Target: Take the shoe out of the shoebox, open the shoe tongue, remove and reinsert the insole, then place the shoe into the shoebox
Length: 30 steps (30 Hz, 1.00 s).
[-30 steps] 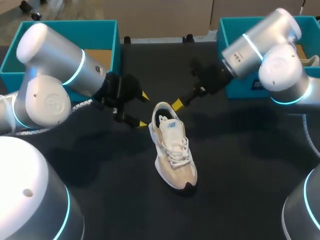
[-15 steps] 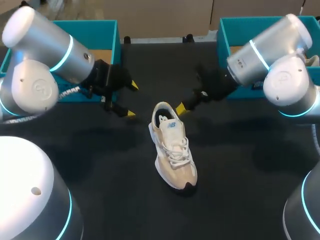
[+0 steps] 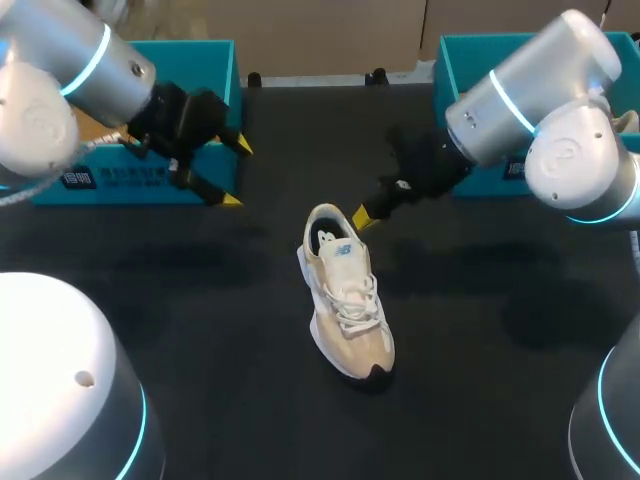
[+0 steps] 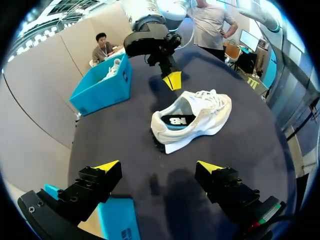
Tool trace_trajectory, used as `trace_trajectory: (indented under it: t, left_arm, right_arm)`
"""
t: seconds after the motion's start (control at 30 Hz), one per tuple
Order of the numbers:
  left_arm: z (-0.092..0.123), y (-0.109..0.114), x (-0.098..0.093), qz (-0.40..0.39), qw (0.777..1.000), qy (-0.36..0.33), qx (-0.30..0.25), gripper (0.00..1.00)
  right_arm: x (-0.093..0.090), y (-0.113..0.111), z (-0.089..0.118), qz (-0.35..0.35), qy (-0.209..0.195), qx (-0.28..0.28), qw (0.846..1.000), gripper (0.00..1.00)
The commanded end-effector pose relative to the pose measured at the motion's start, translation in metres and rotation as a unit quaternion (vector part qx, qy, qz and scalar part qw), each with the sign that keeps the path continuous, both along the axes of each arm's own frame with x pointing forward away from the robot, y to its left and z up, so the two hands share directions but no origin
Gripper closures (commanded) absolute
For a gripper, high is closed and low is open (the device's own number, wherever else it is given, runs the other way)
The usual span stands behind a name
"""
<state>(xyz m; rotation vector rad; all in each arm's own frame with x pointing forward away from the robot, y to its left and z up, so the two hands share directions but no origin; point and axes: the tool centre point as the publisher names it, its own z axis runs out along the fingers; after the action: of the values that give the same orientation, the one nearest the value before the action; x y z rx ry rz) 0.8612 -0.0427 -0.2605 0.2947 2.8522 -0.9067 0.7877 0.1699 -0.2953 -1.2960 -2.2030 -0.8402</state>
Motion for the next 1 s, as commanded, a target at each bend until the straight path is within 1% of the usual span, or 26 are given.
trace_trajectory:
  t: [0.03, 0.07, 0.1, 0.13, 0.2, 0.23, 0.33, 0.37, 0.47, 0.53, 0.7, 0.8, 1.0]
  left_arm:
    - [0.015, 0.012, 0.008, 0.0, 1.0, 0.003, 0.006, 0.0]
    - [0.018, 0.013, 0.008, 0.002, 1.0, 0.0, 0.005, 0.0]
    - [0.02, 0.014, 0.009, 0.004, 1.0, -0.004, 0.008, 0.0]
    - [0.022, 0.015, 0.009, 0.005, 1.0, -0.006, 0.01, 0.0]
    - [0.025, 0.015, 0.01, 0.008, 1.0, -0.006, 0.007, 0.0]
    - [0.025, 0.015, 0.01, 0.008, 1.0, -0.006, 0.007, 0.0]
    - [0.025, 0.015, 0.01, 0.008, 1.0, -0.006, 0.007, 0.0]
    - [0.025, 0.015, 0.01, 0.008, 1.0, -0.006, 0.007, 0.0]
    - [0.025, 0.015, 0.01, 0.008, 1.0, -0.006, 0.007, 0.0]
    - [0.025, 0.015, 0.01, 0.008, 1.0, -0.006, 0.007, 0.0]
    - [0.025, 0.015, 0.01, 0.008, 1.0, -0.006, 0.007, 0.0]
    - [0.025, 0.015, 0.01, 0.008, 1.0, -0.006, 0.007, 0.0]
    - [0.025, 0.015, 0.01, 0.008, 1.0, -0.006, 0.007, 0.0]
  right_arm:
    - [-0.001, 0.001, 0.0, -0.001, 0.0, -0.001, 1.0, 1.0]
    - [0.001, 0.004, -0.002, -0.01, -0.001, -0.019, 1.0, 1.0]
    - [0.002, 0.005, -0.003, -0.021, -0.016, -0.035, 0.999, 1.0]
    - [0.003, 0.007, -0.004, -0.024, -0.021, -0.036, 0.999, 1.0]
    - [0.006, 0.011, -0.005, -0.039, -0.041, -0.06, 0.997, 1.0]
    - [0.008, 0.013, -0.005, -0.042, -0.041, -0.075, 0.995, 1.0]
    - [0.011, 0.018, -0.005, -0.056, -0.067, -0.113, 0.99, 1.0]
    - [0.012, 0.02, -0.004, -0.062, -0.071, -0.132, 0.987, 1.0]
    - [0.015, 0.025, -0.004, -0.072, -0.077, -0.161, 0.981, 1.0]
    - [0.017, 0.026, -0.008, -0.077, -0.076, -0.171, 0.979, 1.0]
    - [0.02, 0.033, -0.009, -0.092, -0.077, -0.183, 0.976, 1.0]
    - [0.02, 0.036, -0.008, -0.108, -0.067, -0.201, 0.971, 1.0]
    - [0.02, 0.036, -0.008, -0.108, -0.067, -0.201, 0.971, 1.0]
